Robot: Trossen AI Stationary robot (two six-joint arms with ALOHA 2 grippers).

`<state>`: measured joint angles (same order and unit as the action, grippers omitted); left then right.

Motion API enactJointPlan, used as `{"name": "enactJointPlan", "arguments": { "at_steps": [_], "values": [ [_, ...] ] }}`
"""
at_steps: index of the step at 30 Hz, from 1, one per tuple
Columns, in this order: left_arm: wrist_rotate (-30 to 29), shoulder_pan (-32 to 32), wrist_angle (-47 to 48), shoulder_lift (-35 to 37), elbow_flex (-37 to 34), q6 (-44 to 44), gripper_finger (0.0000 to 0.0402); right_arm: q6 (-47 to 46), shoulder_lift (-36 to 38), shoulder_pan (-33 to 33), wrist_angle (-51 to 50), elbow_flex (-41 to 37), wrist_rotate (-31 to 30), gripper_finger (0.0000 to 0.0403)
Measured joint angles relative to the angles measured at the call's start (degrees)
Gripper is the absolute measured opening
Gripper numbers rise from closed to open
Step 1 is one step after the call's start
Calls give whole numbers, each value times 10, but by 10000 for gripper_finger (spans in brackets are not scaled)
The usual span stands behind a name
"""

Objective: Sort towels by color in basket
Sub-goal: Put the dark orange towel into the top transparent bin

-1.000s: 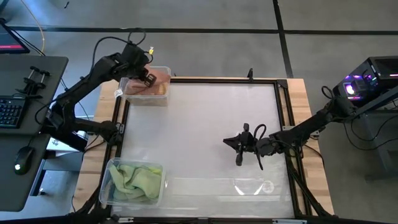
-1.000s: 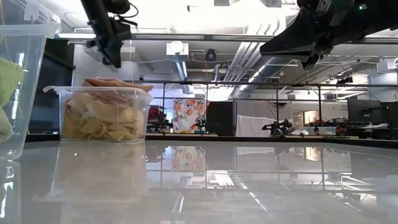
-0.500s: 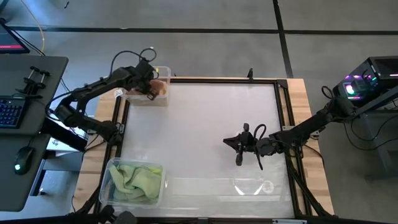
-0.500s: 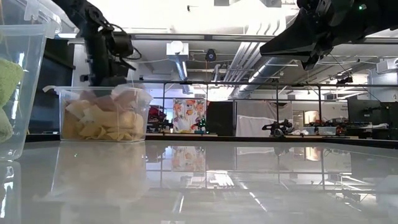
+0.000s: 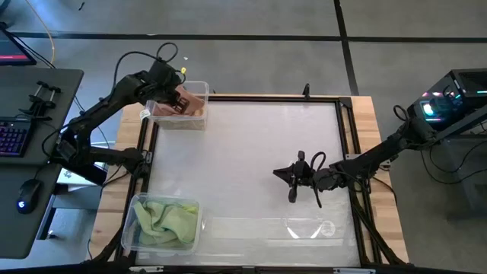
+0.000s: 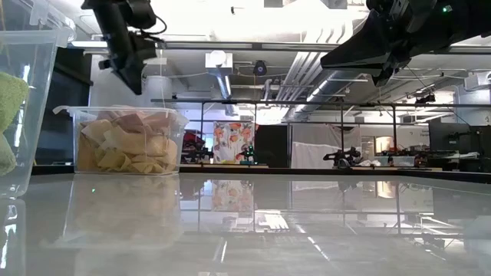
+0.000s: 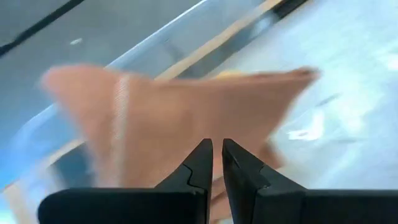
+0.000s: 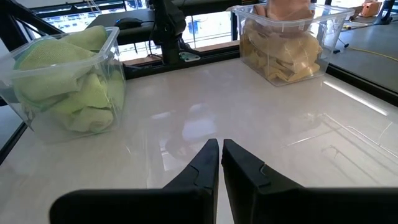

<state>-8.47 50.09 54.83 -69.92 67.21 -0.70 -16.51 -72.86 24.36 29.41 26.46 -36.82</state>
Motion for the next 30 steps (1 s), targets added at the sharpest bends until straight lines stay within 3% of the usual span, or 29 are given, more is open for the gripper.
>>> {"name": "enactJointPlan", "arguments": {
  "at_steps": [3, 9, 14, 19, 25, 30],
  "values": [
    [50, 0, -49, -1, -15, -9, 23, 0, 0, 0, 0, 0, 0, 18],
    [52, 0, -218, -10, -115, 36, 23, 0, 0, 0, 0, 0, 0, 18],
    [48, 0, -305, -25, -188, 65, 23, 0, 0, 0, 0, 0, 0, 18],
    [48, 0, -320, -22, -196, 65, 23, 3, 0, 0, -1, 0, 0, 18],
    [42, 0, -277, 20, -151, 54, 23, 5, 0, 0, -5, 0, 0, 18],
    [-59, 0, -260, 67, -138, 46, 23, 2, 0, 0, -10, 0, 0, 18]
  ]
}}
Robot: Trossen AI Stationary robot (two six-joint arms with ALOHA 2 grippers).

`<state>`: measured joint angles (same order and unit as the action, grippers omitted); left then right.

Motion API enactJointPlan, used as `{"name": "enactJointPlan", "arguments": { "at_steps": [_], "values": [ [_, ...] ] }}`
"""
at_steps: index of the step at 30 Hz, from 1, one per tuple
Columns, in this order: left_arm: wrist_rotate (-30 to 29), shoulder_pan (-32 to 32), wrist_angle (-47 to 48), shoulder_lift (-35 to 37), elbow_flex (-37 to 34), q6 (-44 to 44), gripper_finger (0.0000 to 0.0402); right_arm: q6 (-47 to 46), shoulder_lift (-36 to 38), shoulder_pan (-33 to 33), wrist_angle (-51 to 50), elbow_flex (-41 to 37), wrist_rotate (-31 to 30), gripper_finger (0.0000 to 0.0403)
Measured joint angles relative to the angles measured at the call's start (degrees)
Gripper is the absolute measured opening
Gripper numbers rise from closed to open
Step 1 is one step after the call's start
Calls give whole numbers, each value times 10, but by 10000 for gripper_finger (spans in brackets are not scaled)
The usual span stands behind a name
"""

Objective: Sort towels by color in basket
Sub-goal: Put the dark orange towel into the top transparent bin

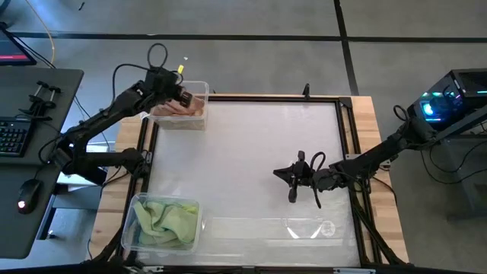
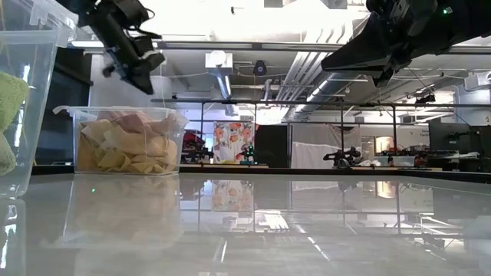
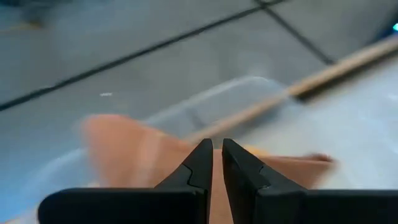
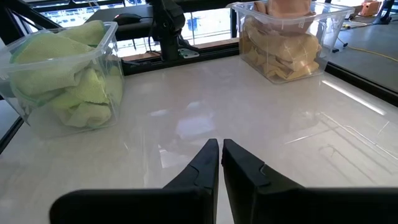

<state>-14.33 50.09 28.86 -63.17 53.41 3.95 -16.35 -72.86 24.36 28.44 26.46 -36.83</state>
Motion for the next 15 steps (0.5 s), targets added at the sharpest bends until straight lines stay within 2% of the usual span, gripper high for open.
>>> {"name": "enactJointPlan", "arguments": {
  "at_steps": [3, 6, 15],
  "values": [
    [-74, 3, 17, 1, -1, 0, 23, -1, 0, 0, 0, 0, 0, 18],
    [-109, 16, 25, -17, -2, 5, 23, -1, 0, 0, 0, 0, 0, 18],
    [-117, 40, 13, -92, -57, 20, 23, -6, 0, 0, 0, 0, 0, 18]
  ]
}}
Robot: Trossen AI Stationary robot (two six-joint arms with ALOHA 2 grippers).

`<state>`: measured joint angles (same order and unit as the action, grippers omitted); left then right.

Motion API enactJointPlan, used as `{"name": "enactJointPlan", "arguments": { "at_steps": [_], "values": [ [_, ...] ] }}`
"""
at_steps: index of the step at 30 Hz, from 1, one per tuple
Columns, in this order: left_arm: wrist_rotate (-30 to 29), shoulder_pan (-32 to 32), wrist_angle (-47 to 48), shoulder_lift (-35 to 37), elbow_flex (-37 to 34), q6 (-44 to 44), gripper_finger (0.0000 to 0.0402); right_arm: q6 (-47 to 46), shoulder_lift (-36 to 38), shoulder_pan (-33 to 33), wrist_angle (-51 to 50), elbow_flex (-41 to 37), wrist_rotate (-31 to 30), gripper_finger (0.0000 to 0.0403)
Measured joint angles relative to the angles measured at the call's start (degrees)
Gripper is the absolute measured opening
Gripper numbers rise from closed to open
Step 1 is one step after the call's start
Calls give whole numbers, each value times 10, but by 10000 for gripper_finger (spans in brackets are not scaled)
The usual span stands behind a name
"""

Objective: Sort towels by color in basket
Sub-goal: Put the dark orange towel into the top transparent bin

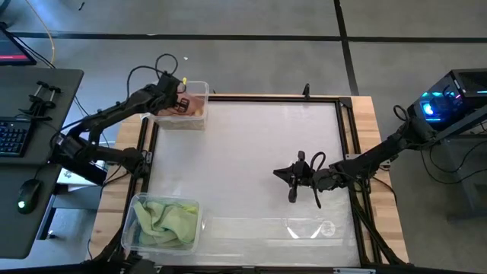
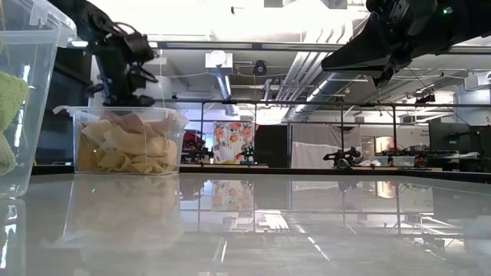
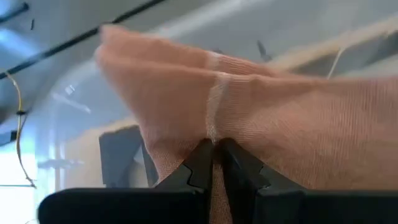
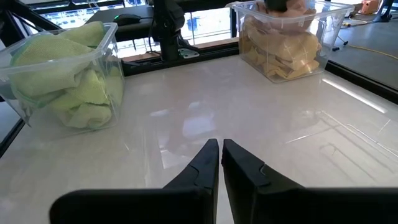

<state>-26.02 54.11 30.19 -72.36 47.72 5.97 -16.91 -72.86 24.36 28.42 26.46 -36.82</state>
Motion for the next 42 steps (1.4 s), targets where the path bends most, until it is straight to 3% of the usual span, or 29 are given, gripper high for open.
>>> {"name": "enactJointPlan", "arguments": {
  "at_steps": [6, 15, 21, 23, 29, 36, 42],
  "values": [
    [2, 0, 7, -15, 2, -12, 23, 2, 0, 0, 0, 0, 0, 18],
    [13, -13, 125, 24, 84, -8, 23, 4, 0, 0, 0, 0, 0, 18],
    [169, -40, 66, 34, 78, -5, 22, 3, 0, 0, 0, 0, 0, 18],
    [193, -52, 19, 28, 62, -5, 18, 3, 0, 0, 0, 0, 0, 18],
    [198, -74, -87, -3, 2, 17, 2, -1, 0, 0, 0, 0, 0, 18],
    [175, -65, -93, -34, -9, 14, 0, -2, 0, 0, 0, 0, 0, 18],
    [176, -64, -60, -1, 23, 4, 0, -7, 0, 0, -4, 0, 0, 18]
  ]
}}
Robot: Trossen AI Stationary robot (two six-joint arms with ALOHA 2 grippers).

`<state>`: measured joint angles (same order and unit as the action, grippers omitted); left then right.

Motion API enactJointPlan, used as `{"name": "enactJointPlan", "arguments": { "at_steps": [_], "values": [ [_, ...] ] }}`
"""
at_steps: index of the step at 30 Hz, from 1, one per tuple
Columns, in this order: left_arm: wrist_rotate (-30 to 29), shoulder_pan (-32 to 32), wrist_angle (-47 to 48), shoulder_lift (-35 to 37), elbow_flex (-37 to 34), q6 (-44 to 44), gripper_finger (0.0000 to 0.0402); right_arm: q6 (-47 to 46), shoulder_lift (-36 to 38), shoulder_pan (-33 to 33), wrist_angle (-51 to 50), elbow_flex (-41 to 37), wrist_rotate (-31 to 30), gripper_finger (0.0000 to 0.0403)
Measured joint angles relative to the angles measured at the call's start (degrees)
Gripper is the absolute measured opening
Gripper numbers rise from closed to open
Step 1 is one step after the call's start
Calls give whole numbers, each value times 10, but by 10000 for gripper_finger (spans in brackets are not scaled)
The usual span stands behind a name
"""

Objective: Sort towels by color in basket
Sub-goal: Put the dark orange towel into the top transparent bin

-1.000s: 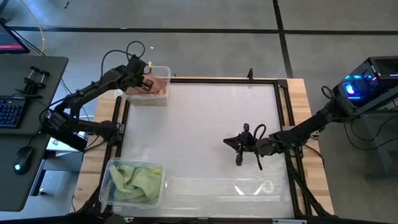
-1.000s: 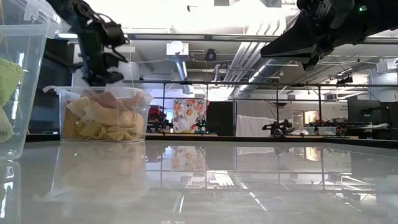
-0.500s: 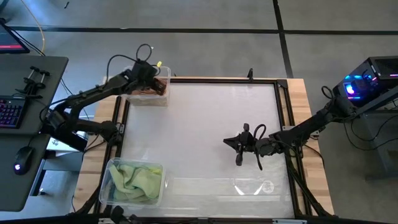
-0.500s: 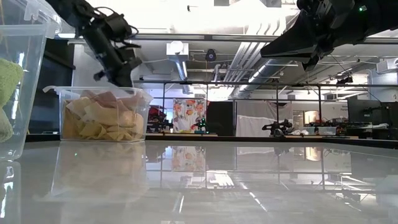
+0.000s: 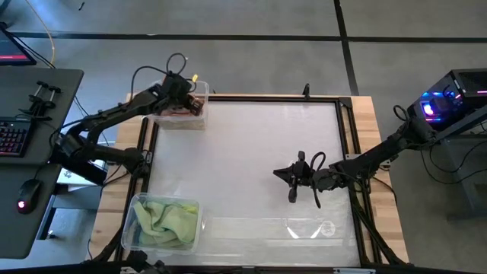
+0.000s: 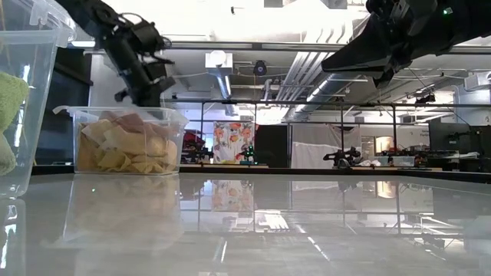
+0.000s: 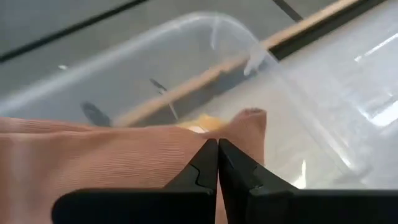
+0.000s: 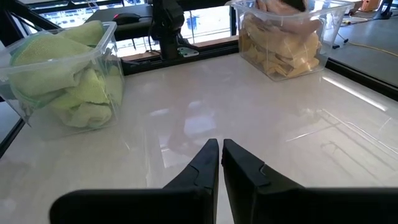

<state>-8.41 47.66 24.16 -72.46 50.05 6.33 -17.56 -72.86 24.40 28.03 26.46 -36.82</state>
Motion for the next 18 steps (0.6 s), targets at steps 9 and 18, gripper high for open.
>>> {"name": "enactJointPlan", "arguments": {
  "at_steps": [9, 18],
  "values": [
    [-165, 35, 21, 35, 19, -10, 0, -5, 0, 0, -6, 0, 0, 18],
    [-104, 87, 18, -26, -23, -10, 0, -5, 0, 0, -8, 0, 0, 18]
  ]
}}
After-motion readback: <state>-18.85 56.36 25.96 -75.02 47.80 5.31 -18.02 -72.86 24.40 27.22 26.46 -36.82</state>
